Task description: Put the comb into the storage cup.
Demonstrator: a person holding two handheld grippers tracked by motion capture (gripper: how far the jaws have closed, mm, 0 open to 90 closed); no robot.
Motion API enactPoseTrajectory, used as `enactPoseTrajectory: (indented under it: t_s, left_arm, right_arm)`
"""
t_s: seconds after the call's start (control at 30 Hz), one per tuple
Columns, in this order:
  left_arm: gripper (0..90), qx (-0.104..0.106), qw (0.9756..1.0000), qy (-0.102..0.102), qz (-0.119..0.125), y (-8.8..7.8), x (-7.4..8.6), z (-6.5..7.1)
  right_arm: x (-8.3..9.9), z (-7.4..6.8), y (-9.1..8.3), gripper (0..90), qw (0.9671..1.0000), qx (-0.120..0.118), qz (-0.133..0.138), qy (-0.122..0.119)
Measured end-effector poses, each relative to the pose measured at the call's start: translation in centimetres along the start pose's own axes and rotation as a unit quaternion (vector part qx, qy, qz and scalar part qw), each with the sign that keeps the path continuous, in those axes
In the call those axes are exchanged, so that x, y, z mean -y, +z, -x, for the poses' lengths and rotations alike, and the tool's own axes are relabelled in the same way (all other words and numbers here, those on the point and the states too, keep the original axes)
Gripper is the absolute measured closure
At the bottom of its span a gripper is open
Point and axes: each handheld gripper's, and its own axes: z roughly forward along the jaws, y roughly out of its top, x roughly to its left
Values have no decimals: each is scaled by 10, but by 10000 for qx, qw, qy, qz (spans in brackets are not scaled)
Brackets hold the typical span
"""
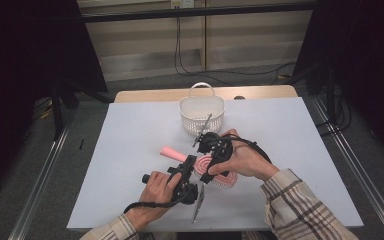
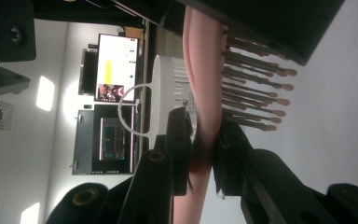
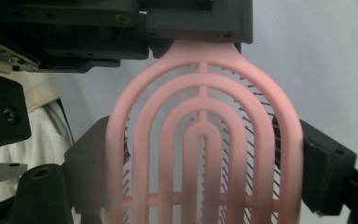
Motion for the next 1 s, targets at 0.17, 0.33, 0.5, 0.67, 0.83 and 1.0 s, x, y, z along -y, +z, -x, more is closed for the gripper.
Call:
enactPoseTrajectory:
  t_s: [0.17,0.33,0.5,0.67,0.83,1.0]
  left_arm:
    - [802,14,9998,-161,114,0,2,-2]
    - [806,116,9999,-39,71,1,2,-2]
    - [807,57,9998,-163,47,2,5,-3]
    - [808,64,9997,-256,12,2,6,-3]
    - [808,47,9994,-345,-26,3,11,-8]
    - [808,-37,9986,-520,-1,4,15,-11]
  right_arm:
    - [0,1,-4,189,9997,-95,139,164]
    - [0,2,-5,184,9998,-37,138,130]
    - [1,4,-8,156,9998,54,155,140]
    - [4,3,-11,98,9999,61,62,125]
    - [9,3,-16,71,9997,106,149,163]
    - [15,3,-21,66,9996,175,185,140]
